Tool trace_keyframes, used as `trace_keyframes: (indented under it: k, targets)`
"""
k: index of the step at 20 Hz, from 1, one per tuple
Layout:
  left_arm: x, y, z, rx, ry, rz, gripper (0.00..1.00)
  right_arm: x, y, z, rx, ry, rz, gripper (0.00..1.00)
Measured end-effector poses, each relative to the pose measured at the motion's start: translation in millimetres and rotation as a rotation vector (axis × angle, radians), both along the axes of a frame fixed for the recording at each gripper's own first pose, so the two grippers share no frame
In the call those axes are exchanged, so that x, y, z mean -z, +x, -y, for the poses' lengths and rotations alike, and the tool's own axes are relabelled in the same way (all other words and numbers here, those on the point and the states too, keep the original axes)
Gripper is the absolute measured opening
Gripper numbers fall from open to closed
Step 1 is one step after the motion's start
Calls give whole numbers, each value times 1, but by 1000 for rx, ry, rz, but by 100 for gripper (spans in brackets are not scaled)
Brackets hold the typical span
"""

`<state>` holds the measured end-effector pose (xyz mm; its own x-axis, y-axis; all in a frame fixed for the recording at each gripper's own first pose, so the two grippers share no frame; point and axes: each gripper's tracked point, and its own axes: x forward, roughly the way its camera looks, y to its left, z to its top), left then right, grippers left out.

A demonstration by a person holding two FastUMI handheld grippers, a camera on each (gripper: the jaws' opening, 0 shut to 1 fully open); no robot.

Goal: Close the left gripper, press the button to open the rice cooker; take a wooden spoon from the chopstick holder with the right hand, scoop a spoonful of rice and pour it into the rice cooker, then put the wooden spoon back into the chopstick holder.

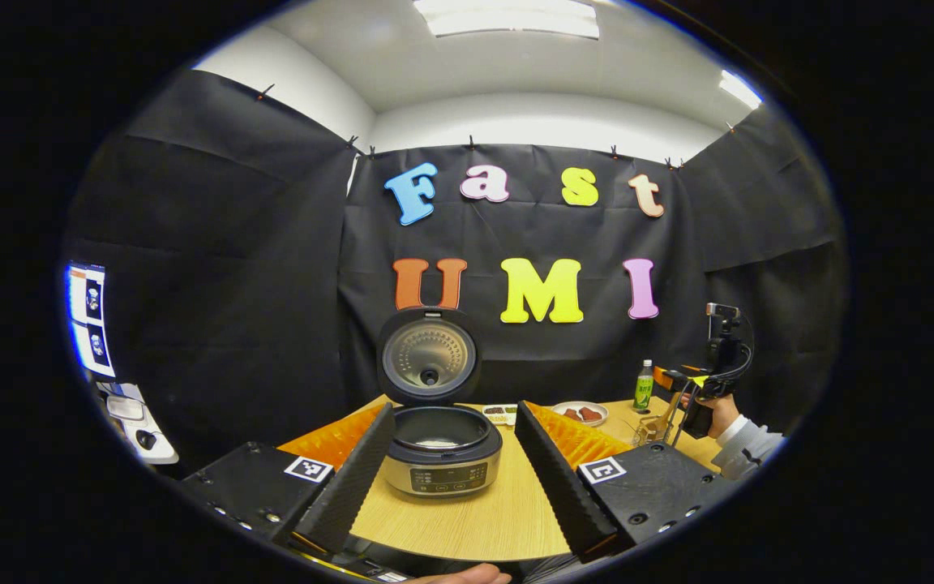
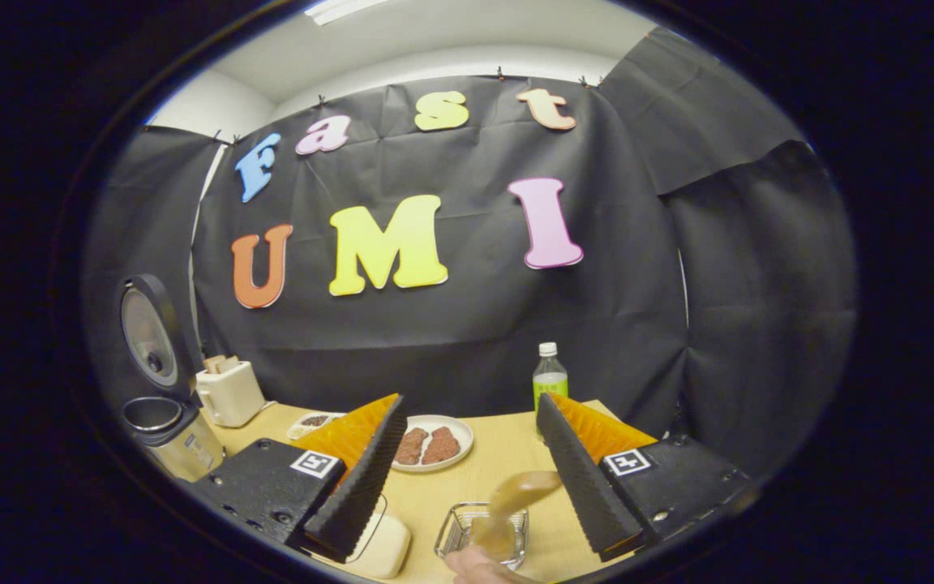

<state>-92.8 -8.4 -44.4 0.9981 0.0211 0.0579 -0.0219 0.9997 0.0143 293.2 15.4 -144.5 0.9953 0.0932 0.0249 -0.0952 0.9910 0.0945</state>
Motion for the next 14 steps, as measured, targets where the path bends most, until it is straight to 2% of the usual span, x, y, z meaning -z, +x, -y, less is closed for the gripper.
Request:
trace_keyframes:
  k: [5,8,10,14]
  targets:
    - [-13,45,20,41,-1,-8,95,-23,-38,4,67,-48,28,99]
    - [-26,70,28,56,19,-7,95,-31,-77,-5,48,-10,22,100]
    - [-33,84,42,104,19,-19,95,-35,-104,-8,37,-28,45,100]
    - [-68,117,34,70,56,49,94,-48,-154,-18,-7,-56,117,100]
